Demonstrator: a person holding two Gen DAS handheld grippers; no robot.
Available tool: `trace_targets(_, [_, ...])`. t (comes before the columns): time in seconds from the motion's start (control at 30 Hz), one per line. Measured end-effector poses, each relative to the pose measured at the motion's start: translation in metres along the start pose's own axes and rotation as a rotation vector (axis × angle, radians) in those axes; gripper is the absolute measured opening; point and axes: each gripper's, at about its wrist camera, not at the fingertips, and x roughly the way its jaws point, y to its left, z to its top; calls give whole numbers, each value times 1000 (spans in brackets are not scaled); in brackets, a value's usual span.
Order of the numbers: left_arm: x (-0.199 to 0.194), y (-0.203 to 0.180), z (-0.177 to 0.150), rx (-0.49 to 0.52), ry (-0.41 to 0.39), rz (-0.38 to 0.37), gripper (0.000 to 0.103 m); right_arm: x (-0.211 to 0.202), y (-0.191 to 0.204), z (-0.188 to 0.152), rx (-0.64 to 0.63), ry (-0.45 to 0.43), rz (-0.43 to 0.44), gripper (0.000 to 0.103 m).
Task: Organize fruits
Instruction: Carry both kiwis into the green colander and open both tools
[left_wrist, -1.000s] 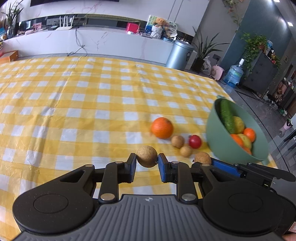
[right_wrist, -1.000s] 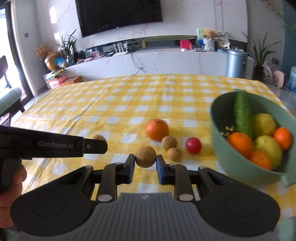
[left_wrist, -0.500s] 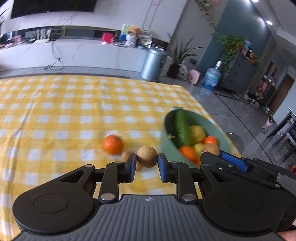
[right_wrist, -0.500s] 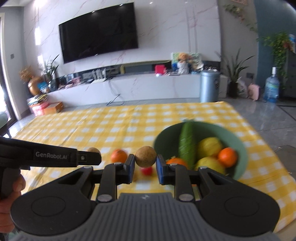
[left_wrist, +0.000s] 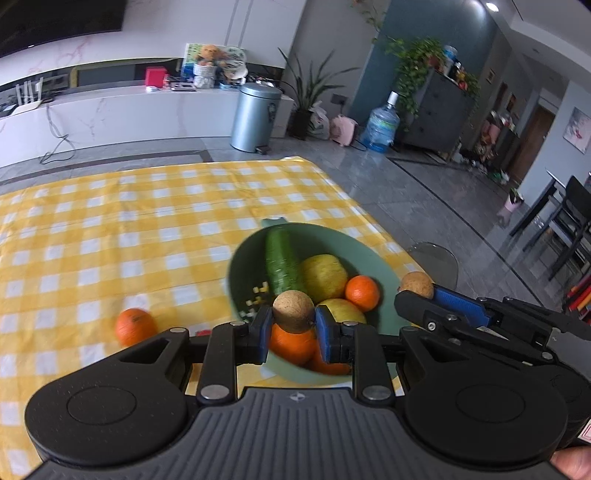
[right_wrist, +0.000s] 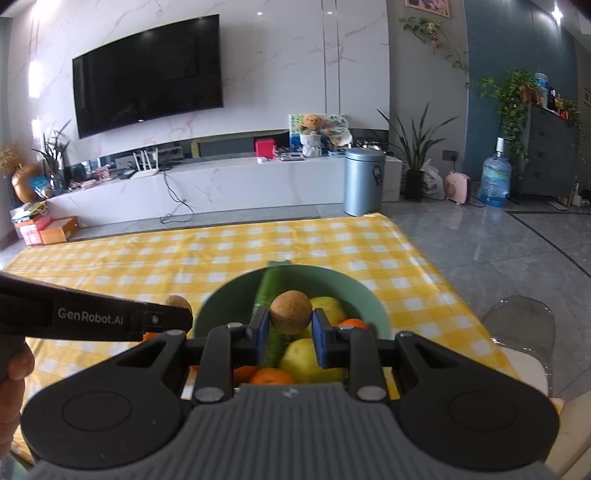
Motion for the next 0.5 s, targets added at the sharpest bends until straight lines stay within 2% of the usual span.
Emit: trace_targets(0.5, [60,0,12,16,117,30,28,59,-24,5,15,140,-87,21])
